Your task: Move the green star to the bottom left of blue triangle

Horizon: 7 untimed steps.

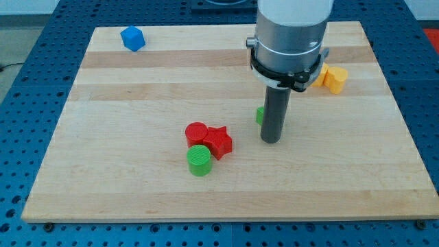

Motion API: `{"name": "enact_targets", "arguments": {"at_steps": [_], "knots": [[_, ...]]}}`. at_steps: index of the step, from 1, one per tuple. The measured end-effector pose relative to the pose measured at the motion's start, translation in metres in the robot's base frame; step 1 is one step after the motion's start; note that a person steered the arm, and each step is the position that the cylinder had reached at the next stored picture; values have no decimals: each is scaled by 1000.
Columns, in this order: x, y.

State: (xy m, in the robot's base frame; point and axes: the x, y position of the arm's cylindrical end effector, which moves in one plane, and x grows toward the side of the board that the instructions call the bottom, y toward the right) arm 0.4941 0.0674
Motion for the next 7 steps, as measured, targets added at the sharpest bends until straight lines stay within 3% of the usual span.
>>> {"name": "enact_targets", "arguments": {"at_steps": [2, 5, 7], "knots": [[-16, -13], [-47, 33], [-54, -33]]}}
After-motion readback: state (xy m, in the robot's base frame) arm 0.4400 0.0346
